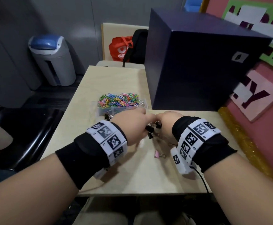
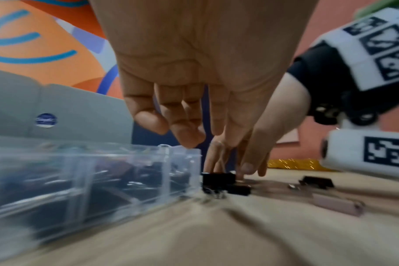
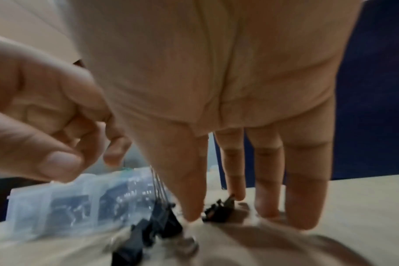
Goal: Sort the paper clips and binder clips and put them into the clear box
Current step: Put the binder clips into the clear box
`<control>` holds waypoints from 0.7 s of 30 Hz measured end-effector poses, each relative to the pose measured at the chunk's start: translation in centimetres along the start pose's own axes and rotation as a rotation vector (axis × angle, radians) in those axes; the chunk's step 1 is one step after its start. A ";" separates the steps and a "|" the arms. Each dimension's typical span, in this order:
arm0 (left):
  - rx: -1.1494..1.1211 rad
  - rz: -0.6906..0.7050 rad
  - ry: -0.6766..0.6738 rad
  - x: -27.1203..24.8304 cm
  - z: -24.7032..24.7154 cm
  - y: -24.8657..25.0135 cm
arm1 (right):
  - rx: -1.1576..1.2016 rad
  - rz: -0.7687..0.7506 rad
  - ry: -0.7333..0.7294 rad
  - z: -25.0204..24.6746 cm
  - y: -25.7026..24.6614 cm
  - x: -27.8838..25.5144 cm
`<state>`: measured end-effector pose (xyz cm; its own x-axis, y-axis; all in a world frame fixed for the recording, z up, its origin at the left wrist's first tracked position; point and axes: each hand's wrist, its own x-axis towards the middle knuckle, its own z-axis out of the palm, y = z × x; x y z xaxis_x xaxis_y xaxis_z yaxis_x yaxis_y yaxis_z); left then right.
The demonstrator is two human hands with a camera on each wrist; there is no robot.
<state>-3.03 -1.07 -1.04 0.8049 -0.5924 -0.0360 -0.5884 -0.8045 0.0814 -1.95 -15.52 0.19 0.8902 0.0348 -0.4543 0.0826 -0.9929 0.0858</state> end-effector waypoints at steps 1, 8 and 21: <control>0.031 0.007 -0.030 0.3 0.1 0.6 | -0.039 -0.004 0.010 0.3 0.1 0.1; 0.119 -0.050 -0.095 1.7 0.5 0.7 | -0.111 -0.026 0.022 0.5 0.2 0.6; -0.179 -0.267 0.281 -0.1 -2.6 -2.8 | -0.203 -0.020 0.016 0.5 -0.5 0.0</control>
<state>-1.29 1.37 1.27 0.9316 -0.3089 0.1918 -0.3535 -0.8929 0.2789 -2.26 -15.09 -0.31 0.8945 0.0578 -0.4433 0.1874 -0.9487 0.2546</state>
